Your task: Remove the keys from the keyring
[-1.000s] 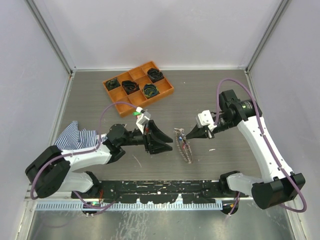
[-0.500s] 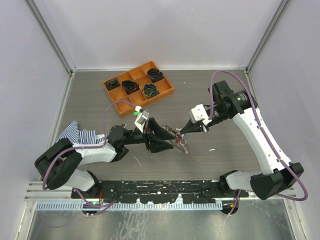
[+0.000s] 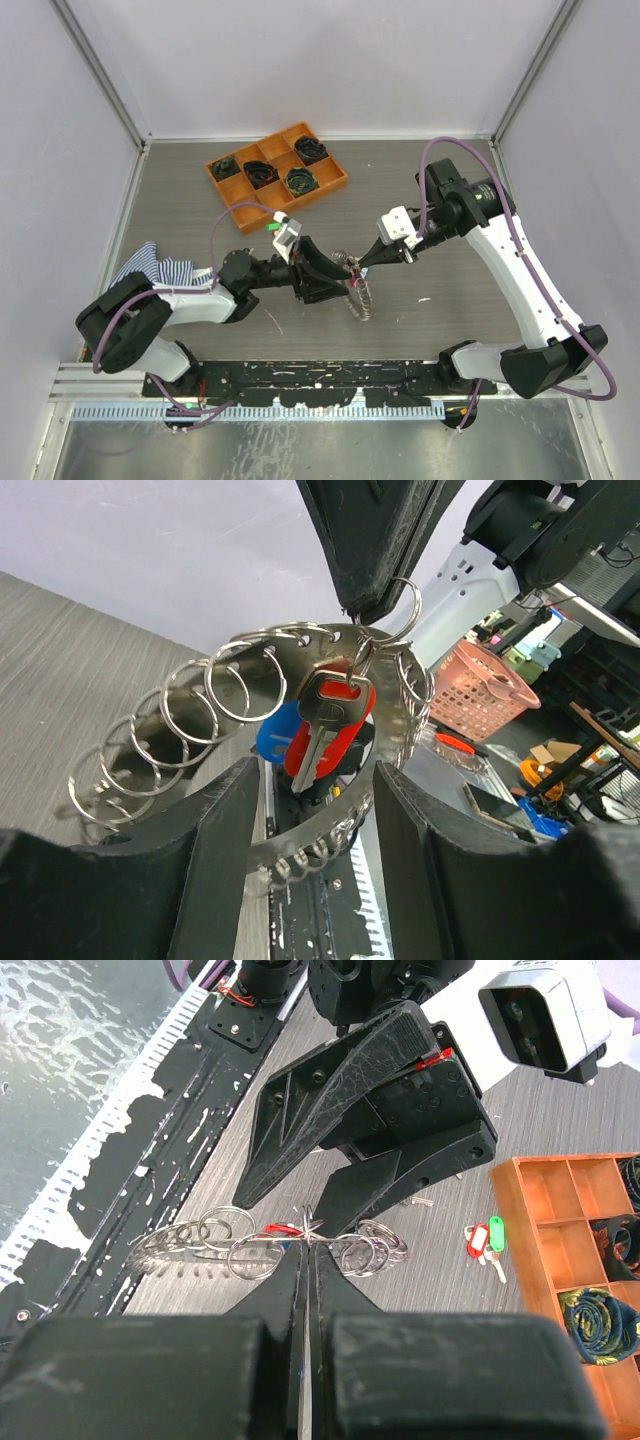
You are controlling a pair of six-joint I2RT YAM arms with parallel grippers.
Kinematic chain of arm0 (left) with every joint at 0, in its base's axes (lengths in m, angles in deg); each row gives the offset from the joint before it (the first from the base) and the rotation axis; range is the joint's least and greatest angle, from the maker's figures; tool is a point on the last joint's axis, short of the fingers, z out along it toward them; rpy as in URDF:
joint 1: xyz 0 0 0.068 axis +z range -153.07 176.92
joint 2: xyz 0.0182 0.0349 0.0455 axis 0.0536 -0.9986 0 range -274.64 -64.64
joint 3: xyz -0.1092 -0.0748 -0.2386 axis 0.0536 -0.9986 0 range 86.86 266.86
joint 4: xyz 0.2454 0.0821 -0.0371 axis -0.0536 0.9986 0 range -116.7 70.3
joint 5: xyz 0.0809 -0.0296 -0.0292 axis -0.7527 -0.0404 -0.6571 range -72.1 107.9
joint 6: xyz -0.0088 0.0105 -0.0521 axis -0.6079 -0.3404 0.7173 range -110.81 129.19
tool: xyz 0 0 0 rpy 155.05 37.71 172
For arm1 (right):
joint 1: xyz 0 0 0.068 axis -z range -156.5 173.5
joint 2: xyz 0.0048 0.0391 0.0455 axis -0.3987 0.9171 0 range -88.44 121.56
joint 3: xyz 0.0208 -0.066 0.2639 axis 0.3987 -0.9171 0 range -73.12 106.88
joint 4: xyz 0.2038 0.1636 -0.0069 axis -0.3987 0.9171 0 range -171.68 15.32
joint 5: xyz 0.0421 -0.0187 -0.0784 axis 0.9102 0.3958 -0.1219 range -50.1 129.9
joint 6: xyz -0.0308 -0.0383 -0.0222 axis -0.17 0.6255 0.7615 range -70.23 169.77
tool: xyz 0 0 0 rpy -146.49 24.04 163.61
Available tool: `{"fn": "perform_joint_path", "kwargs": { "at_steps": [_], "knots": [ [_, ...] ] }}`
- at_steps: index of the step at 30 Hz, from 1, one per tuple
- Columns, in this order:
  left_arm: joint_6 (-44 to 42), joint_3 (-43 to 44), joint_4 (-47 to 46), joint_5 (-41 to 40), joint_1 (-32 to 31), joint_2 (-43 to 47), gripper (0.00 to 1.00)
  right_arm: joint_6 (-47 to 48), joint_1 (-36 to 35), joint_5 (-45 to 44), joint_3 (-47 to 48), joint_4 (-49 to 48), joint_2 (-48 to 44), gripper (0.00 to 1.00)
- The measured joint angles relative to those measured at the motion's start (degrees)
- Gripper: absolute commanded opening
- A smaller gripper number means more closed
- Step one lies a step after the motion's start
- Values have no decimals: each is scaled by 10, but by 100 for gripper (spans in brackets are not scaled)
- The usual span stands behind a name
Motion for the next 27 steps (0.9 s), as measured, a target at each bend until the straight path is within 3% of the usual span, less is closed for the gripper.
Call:
{"fn": "perform_joint_path", "kwargs": {
  "at_steps": [27],
  "knots": [
    [55, 53, -5, 33, -4, -46, 35, -1, -2, 10, 0, 0, -10, 1]
  ]
}}
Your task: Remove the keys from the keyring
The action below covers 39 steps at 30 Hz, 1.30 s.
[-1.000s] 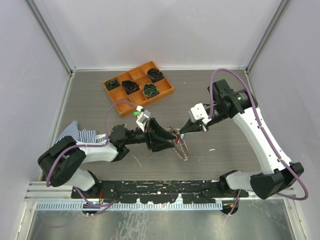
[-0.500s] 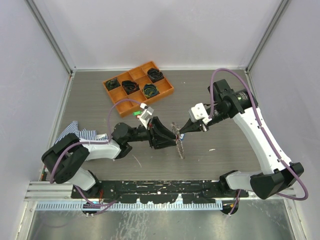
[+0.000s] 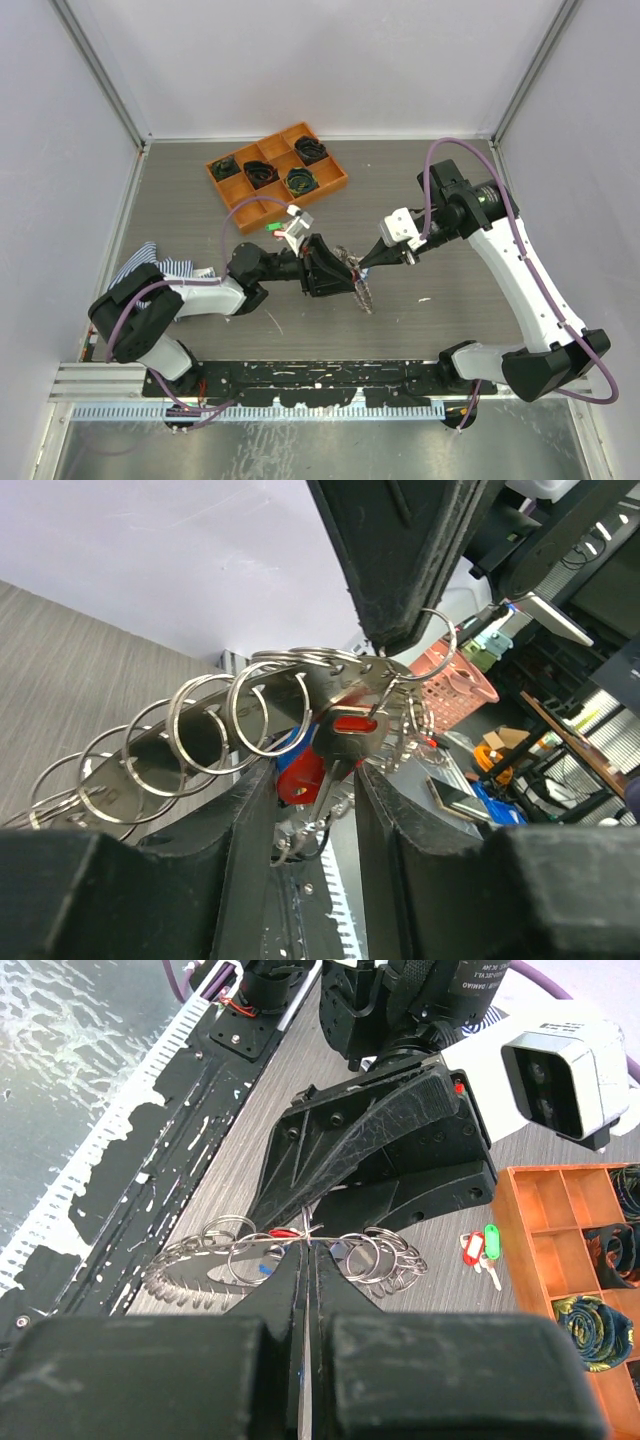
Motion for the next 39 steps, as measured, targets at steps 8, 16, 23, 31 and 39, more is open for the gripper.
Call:
{"fn": "perform_joint_path", "kwargs": {
  "at_steps": [8, 16, 23, 31, 39],
  "knots": [
    [11, 2, -2, 23, -6, 0, 30, 0, 0, 0, 0, 0, 0, 1],
    [17, 2, -2, 24, -7, 5, 25, 0, -1, 0, -4, 0, -2, 1],
    [24, 0, -2, 24, -7, 19, 24, 0, -1, 0, -12, 0, -15, 1],
    [24, -7, 2, 23, -7, 36, 18, 0, -2, 0, -17, 0, -18, 1],
    [24, -10, 20, 27, -7, 41, 25, 1, -2, 1, -24, 0, -19, 1]
  ]
}}
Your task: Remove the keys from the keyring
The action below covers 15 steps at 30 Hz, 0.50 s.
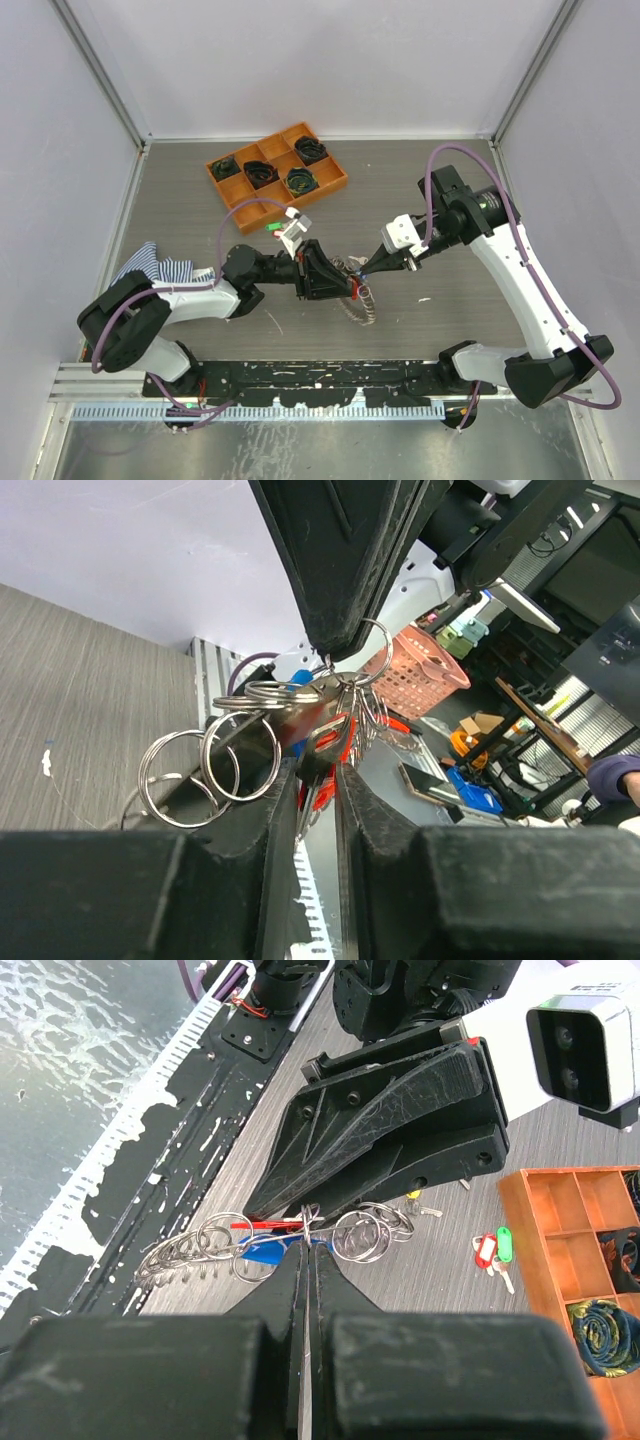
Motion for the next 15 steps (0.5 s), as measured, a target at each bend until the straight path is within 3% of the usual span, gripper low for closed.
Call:
{"fn": "perform_joint_path", "kwargs": {
  "at_steps": [15],
  "knots": [
    [18, 0, 28, 26, 0, 0, 28, 0, -2, 0, -7, 0, 0, 1]
  ]
}}
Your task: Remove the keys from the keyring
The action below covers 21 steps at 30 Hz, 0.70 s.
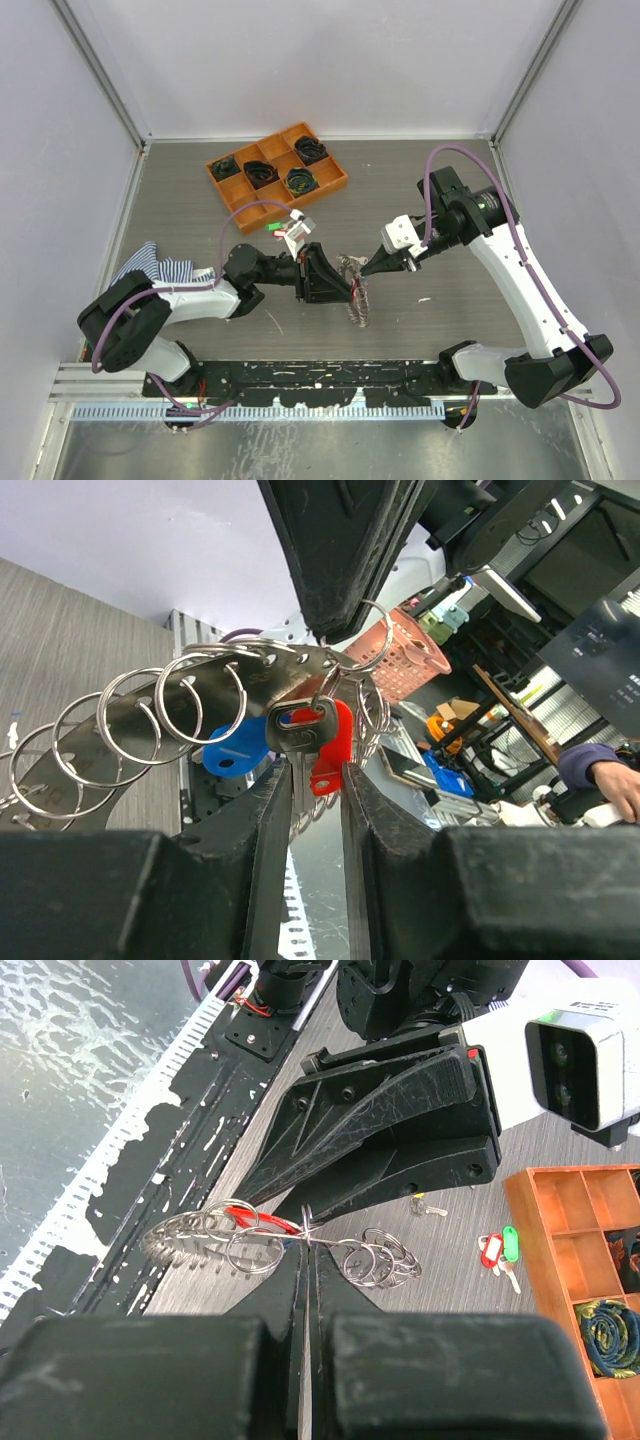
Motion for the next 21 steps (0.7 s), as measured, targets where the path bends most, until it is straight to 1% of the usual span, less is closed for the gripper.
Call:
{"fn": "perform_joint_path", "kwargs": {
  "at_steps": [7, 17, 21],
  "knots": [
    [30, 11, -39, 2, 0, -23, 29, 0, -2, 0, 0, 0, 0, 1],
    [41, 22, -48, -1, -8, -40, 29, 0, -2, 1, -1, 0, 0, 1],
    [41, 25, -48, -1, -16, -48, 32, 0, -2, 1, -1, 0, 0, 1]
  ]
}}
